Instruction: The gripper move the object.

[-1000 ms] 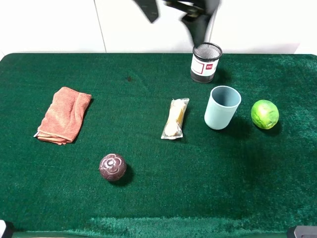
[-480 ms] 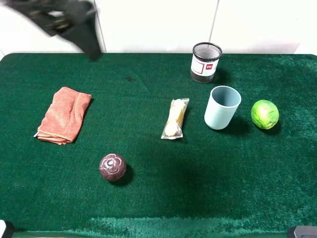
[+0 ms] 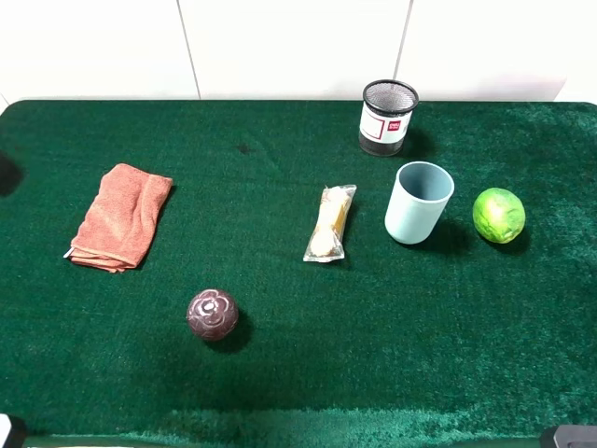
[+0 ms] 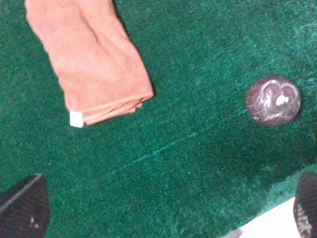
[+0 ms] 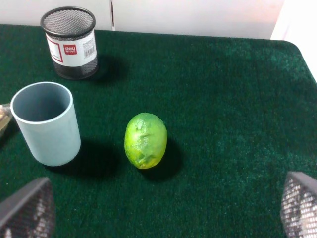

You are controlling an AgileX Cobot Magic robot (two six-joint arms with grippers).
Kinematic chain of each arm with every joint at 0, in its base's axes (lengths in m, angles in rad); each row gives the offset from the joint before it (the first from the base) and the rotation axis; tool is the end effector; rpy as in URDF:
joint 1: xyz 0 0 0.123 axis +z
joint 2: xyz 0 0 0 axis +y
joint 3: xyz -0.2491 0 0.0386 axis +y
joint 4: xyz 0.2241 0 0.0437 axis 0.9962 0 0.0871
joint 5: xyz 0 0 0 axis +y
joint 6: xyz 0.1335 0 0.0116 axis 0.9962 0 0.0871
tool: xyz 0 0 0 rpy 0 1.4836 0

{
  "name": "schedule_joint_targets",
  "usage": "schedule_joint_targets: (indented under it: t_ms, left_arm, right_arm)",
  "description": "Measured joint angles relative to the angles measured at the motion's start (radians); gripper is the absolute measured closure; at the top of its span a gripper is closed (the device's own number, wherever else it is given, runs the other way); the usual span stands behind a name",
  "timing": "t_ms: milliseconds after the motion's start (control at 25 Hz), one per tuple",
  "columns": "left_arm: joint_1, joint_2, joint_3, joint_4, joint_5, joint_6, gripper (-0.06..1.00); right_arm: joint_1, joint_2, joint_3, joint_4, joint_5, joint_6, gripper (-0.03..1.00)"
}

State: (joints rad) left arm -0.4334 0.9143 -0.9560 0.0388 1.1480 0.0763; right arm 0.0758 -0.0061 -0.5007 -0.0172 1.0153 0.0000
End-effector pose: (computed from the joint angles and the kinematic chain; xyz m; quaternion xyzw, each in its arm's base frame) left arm 0.1570 -0.0674 0.2828 0.2453 0.9302 -0.0295 0.2714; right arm 0.0476 0.0017 0.2522 -0.0316 0.8387 0.0120 0.5435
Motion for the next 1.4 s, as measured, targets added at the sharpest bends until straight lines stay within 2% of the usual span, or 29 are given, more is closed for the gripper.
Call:
schedule_joint_targets:
  t_ms: [280,640,920,1160,1400]
  left_arm:
    - [0.026,-0.267,0.153,0.054,0.001,-0.112,-0.05]
    - [0.284,-0.536,0.353,0.053,-0.059,-0.104,-0.05]
    - [0.413,-0.75,0.462,0.013,-0.101,-0.056,-0.05]
    - [0.434,-0.897,0.472,-0.025,-0.098,-0.03,-0.05]
    - [0.434,-0.918,0.472,-0.039,-0.094,-0.025,-0.05]
  right_arm:
    - [0.0,0.0,0.0,0.0,0.0,0.0,0.27]
    - [0.0,0.0,0.0,0.0,0.001,0.0,0.27]
    - [0.0,0.0,0.0,0.0,0.001,0.0,0.27]
    - [0.0,0.0,0.0,0.0,0.001,0.0,0.27]
    - [0.0,0.0,0.0,0.0,0.001,0.0,0.27]
